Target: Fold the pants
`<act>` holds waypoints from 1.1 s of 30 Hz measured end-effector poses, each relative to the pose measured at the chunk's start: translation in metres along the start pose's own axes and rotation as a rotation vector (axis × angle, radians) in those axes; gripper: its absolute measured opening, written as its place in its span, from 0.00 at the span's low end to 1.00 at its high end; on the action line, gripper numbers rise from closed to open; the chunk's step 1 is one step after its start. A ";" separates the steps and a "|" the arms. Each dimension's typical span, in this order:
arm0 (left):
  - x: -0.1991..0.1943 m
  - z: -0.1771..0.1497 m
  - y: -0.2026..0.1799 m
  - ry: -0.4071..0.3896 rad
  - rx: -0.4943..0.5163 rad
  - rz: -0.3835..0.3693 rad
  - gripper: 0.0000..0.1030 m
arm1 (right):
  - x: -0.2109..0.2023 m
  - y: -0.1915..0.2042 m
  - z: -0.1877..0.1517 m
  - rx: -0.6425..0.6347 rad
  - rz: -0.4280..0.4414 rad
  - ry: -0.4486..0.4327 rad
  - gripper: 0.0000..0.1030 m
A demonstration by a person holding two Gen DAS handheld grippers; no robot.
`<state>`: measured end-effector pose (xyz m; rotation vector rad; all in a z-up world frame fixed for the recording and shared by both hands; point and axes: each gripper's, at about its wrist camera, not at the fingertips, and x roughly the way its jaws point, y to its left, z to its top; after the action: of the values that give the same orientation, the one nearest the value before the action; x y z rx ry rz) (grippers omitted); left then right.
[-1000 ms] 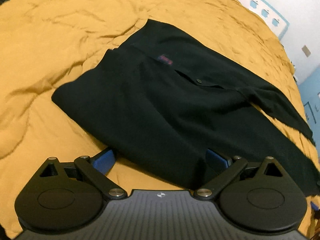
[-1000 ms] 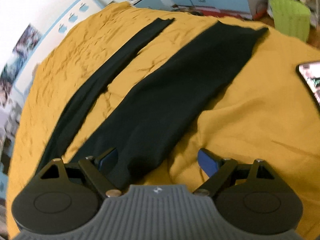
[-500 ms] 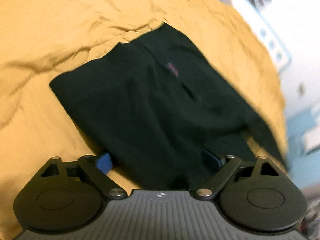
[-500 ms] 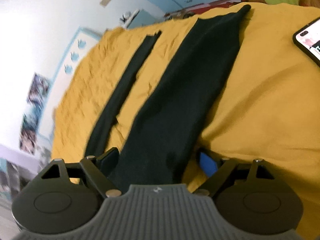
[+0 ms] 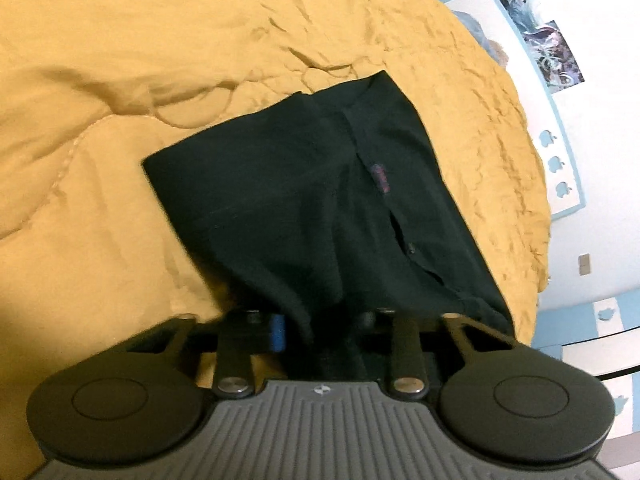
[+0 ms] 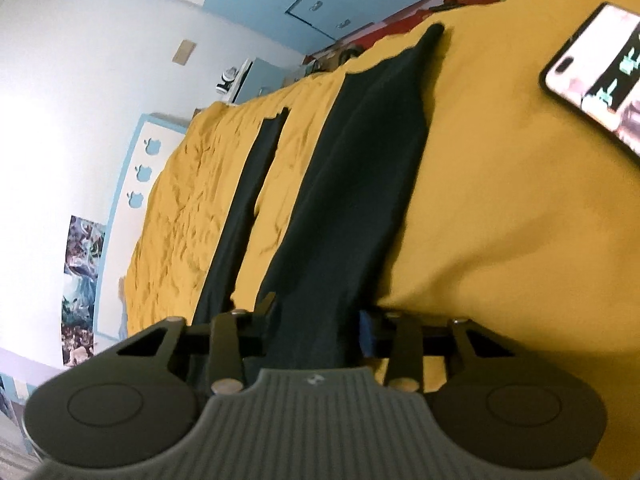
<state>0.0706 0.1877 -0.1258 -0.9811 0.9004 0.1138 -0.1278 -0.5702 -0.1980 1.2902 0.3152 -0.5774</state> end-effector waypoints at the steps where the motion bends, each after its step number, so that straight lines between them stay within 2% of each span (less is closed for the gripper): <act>1: 0.000 0.001 0.001 -0.004 -0.003 0.006 0.16 | -0.001 -0.001 0.004 0.003 -0.003 -0.007 0.19; 6: -0.002 0.005 0.010 -0.030 -0.049 -0.008 0.17 | -0.007 -0.008 0.020 0.032 0.018 -0.040 0.12; 10: -0.001 0.007 0.014 -0.041 -0.088 -0.010 0.17 | -0.013 -0.014 0.032 0.049 0.025 -0.063 0.12; 15: -0.004 0.007 0.004 -0.061 -0.027 0.013 0.14 | -0.006 -0.023 0.045 0.086 0.048 -0.040 0.12; 16: -0.004 0.008 0.003 -0.063 -0.018 0.013 0.09 | -0.004 -0.022 0.045 0.073 0.042 -0.038 0.10; 17: -0.005 0.008 0.002 -0.064 -0.011 0.012 0.07 | -0.004 -0.020 0.046 0.056 0.035 -0.036 0.00; 23: -0.017 0.014 -0.006 -0.079 0.006 -0.011 0.04 | -0.018 -0.010 0.047 0.004 0.006 -0.048 0.00; 28: -0.039 0.024 -0.028 -0.108 0.059 -0.075 0.03 | -0.038 0.006 0.052 -0.023 0.070 -0.064 0.00; 33: -0.041 0.041 -0.063 -0.119 0.141 -0.100 0.03 | -0.039 0.033 0.061 -0.064 0.101 -0.054 0.00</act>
<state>0.0984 0.1942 -0.0450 -0.8766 0.7387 0.0227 -0.1474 -0.6150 -0.1348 1.2197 0.2209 -0.5114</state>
